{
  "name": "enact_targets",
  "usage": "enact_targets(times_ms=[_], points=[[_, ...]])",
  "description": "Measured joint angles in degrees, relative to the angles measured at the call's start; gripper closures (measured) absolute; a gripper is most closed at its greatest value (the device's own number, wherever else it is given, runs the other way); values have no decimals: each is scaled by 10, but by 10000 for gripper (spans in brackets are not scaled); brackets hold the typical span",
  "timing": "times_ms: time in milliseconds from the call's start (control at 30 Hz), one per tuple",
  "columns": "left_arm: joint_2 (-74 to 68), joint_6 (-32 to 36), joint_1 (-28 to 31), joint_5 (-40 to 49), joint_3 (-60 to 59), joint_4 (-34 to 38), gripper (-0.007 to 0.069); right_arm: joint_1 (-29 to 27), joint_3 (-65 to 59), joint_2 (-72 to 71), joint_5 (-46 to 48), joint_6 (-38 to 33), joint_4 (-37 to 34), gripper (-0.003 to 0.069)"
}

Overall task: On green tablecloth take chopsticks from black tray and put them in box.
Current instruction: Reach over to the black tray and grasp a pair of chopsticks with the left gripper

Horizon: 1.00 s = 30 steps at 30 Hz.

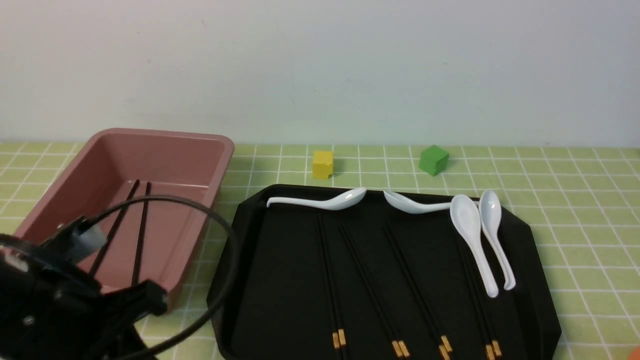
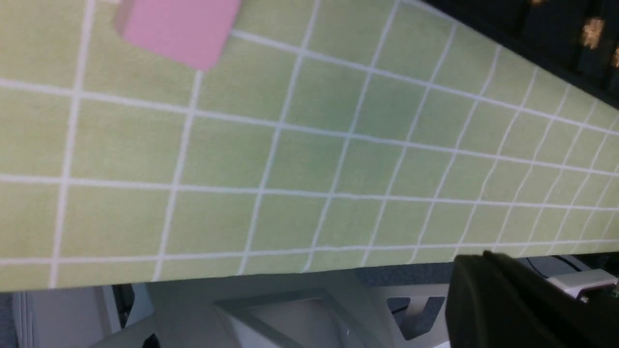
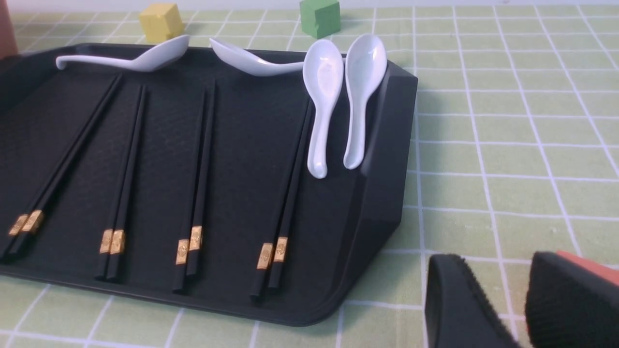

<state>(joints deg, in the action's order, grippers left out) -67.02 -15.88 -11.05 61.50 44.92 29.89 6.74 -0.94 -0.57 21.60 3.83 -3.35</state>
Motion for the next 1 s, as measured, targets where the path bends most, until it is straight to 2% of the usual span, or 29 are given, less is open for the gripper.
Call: enact_targets(times_ms=[33,167,233,300,400,433,500,600,1000], points=[[-2,-5,-5,-1,0,-3,624,0,0,0,0,0,0,419],[-55,-134,-124,-13,66,-114,580,0,0,0,0,0,0,419],[-78,-177,-158,-14,90,-155,549,0,0,0,0,0,0,419],[-126,-236,-212,-17,125,-221,489,0,0,0,0,0,0,419],[-181,-294,-252,-27,165,-268,401,0,0,0,0,0,0,419],[-185,-294,-254,-28,165,-270,401,0,0,0,0,0,0,419],[-231,-324,-272,-43,197,-285,335,0,0,0,0,0,0,419],[-288,-339,-277,-62,232,-284,292,0,0,0,0,0,0,419],[-447,-344,-277,-95,363,-241,280,0,0,0,0,0,0,419]])
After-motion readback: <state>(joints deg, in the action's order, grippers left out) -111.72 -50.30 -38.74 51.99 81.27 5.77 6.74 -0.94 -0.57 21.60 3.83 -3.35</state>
